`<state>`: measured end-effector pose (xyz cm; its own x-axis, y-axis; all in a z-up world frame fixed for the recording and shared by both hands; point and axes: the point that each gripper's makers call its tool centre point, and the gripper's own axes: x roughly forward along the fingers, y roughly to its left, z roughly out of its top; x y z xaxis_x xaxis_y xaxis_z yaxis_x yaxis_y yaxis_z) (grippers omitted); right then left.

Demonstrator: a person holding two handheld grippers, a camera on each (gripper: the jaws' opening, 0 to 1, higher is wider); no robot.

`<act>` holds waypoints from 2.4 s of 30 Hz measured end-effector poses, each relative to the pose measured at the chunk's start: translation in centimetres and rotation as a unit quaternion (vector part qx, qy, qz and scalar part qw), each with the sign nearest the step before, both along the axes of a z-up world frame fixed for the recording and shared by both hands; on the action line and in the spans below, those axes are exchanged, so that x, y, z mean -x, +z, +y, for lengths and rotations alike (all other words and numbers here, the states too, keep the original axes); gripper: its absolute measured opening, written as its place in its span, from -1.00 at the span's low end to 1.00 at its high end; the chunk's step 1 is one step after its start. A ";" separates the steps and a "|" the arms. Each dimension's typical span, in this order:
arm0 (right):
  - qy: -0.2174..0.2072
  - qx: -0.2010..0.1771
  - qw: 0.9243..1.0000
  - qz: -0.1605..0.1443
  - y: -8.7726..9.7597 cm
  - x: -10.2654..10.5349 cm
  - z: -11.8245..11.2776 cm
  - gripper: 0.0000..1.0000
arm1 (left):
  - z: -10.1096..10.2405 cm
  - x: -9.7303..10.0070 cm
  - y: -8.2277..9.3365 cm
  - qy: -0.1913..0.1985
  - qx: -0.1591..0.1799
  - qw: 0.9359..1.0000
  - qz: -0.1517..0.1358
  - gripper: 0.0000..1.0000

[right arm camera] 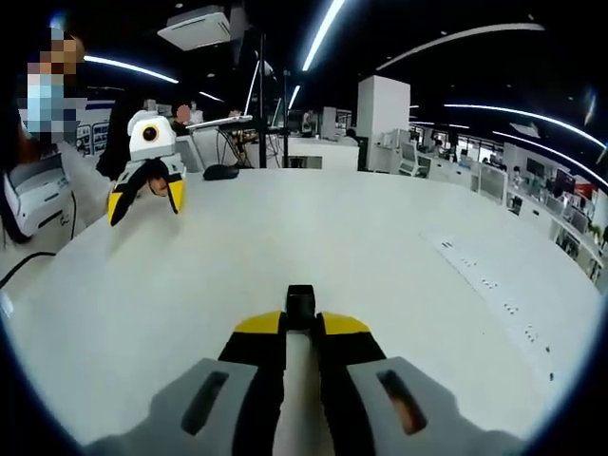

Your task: Snap the two parts of the plastic buckle together until the buckle closes and remains connected.

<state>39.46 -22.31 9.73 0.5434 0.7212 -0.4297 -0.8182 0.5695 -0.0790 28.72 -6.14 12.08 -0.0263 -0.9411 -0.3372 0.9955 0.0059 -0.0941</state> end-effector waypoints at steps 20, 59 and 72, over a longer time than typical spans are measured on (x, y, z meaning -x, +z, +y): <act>-0.078 -0.031 0.996 -0.020 1.7 1.0 0.6 -0.09 | -0.1 -0.3 -0.4 0.009 -0.003 1.000 -0.001 0.08; -0.316 0.008 0.947 -0.063 5.5 12.6 1.0 1.00 | -0.4 -1.7 4.3 0.092 0.082 0.992 0.027 0.92; -0.361 0.009 0.929 -0.075 9.0 18.2 1.7 1.00 | 3.6 -1.0 9.9 0.180 0.140 0.972 0.060 0.90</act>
